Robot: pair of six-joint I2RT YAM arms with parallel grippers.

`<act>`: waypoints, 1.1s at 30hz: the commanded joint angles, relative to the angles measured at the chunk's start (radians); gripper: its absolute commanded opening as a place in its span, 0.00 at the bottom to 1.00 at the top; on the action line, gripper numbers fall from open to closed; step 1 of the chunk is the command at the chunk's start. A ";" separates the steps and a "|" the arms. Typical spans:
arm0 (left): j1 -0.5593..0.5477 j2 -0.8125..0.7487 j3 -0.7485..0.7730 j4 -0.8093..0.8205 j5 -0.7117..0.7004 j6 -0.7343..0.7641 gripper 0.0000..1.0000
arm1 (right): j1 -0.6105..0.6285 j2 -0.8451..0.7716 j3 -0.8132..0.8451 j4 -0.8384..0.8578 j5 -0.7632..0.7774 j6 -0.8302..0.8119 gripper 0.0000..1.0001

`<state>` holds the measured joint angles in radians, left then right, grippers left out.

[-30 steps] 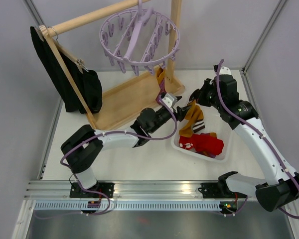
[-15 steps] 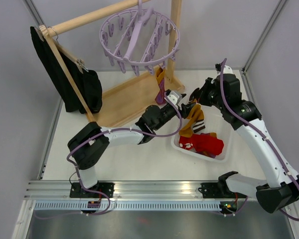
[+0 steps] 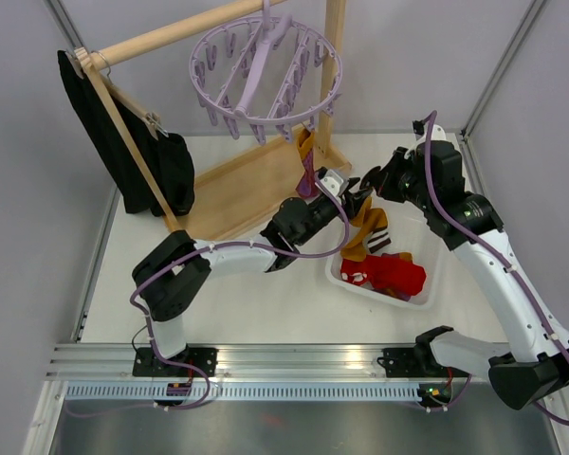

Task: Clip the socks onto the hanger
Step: Pick up the sock from the bin.

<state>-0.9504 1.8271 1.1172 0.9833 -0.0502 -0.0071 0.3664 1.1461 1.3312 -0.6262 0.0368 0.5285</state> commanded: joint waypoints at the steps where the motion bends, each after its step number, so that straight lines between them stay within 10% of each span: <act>1: -0.004 0.012 0.043 0.051 0.000 -0.022 0.43 | 0.000 -0.022 0.037 -0.003 -0.012 0.013 0.00; 9: -0.004 0.008 0.061 -0.020 0.012 -0.031 0.03 | 0.000 -0.039 0.029 0.006 -0.014 0.004 0.11; 13: -0.005 -0.049 0.064 -0.075 0.012 -0.037 0.02 | 0.000 -0.054 0.039 0.005 0.011 -0.007 0.46; 18: -0.005 -0.153 0.072 -0.226 0.004 -0.060 0.02 | 0.000 -0.040 0.147 -0.030 0.052 -0.028 0.67; 33: -0.005 -0.604 -0.078 -0.589 -0.055 -0.080 0.02 | 0.000 0.007 0.286 -0.018 0.069 -0.065 0.82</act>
<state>-0.9512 1.2976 1.0779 0.5194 -0.0559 -0.0486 0.3664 1.1423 1.5719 -0.6605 0.0959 0.4885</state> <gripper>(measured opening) 0.033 0.812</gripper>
